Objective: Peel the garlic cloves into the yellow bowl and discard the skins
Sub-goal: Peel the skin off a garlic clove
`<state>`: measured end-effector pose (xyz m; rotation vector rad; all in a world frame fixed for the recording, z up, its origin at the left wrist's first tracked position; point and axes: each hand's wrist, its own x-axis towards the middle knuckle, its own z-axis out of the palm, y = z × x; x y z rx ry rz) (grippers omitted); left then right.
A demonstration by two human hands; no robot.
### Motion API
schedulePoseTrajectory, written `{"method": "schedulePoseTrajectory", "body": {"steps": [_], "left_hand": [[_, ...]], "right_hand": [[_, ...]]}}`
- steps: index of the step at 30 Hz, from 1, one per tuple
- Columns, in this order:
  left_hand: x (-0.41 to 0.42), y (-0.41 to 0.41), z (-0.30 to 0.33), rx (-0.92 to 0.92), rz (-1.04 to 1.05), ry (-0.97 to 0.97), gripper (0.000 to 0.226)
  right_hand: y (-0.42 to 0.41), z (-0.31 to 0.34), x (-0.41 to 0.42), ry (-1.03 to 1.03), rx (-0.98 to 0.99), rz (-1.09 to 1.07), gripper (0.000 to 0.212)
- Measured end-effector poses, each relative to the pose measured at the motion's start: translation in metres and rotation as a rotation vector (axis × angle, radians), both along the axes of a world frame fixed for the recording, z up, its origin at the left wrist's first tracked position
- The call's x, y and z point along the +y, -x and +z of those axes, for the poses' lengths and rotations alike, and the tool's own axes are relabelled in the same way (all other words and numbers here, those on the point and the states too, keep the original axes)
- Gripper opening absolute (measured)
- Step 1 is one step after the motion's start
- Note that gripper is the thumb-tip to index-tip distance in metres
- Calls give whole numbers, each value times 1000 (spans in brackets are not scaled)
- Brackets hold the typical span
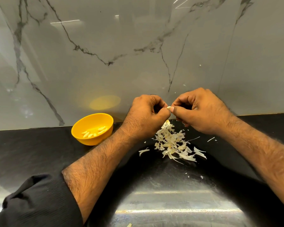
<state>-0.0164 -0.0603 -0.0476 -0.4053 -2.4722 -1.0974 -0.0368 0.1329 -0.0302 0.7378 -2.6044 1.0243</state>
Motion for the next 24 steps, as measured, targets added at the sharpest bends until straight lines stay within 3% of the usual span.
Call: {"method": "schedulePoseTrajectory", "body": {"steps": [5, 12, 24], "left_hand": [[-2, 1, 1, -59, -54, -129, 13], [-15, 1, 4, -207, -306, -427, 11], [-19, -1, 7, -302, -308, -462, 13]], "right_hand": [[1, 2, 5, -23, -5, 86, 16], [7, 1, 13, 427, -453, 357, 19], [5, 2, 17, 494, -593, 465, 20]]}}
